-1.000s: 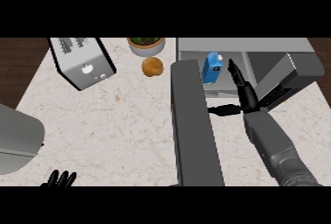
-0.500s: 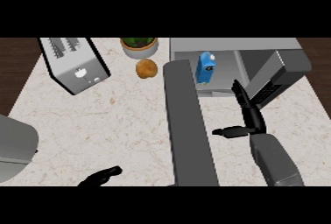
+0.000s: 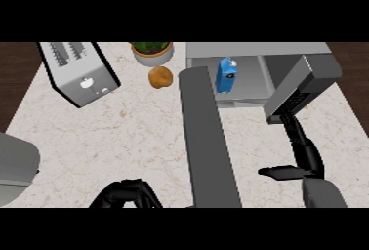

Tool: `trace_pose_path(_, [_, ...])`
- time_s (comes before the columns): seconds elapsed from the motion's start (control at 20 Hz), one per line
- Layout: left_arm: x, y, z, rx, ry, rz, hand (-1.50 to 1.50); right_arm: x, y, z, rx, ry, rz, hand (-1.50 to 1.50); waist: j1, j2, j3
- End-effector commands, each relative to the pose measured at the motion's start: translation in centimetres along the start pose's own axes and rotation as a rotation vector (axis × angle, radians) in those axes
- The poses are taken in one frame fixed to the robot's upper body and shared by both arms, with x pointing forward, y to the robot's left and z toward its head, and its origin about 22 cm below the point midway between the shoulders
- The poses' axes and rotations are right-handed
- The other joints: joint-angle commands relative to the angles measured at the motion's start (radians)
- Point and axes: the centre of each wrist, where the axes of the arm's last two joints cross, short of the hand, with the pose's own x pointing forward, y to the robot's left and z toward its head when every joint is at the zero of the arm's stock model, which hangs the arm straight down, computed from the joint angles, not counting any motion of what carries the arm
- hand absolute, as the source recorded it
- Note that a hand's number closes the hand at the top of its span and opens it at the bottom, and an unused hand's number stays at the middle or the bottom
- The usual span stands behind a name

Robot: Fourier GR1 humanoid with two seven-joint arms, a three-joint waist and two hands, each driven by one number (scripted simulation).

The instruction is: Pick up the milk, place it into the microwave and close the microwave

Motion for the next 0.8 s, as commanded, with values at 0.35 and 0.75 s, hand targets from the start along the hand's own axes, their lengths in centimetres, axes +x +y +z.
trace_pose_path(0.35, [-4.0, -3.2, -7.1, -0.315, 0.172, -0.143, 1.5, 4.7, -3.8, 8.1, -0.032, -0.006, 0.072, -1.5, -0.024, 0.01, 0.0])
trace_pose_path(0.75, [-10.1, -7.0, -9.4, -0.426, 0.19, -0.153, 1.5, 8.2, -6.6, 7.7, -0.058, -0.099, 0.06, -1.5, -0.006, 0.017, 0.0])
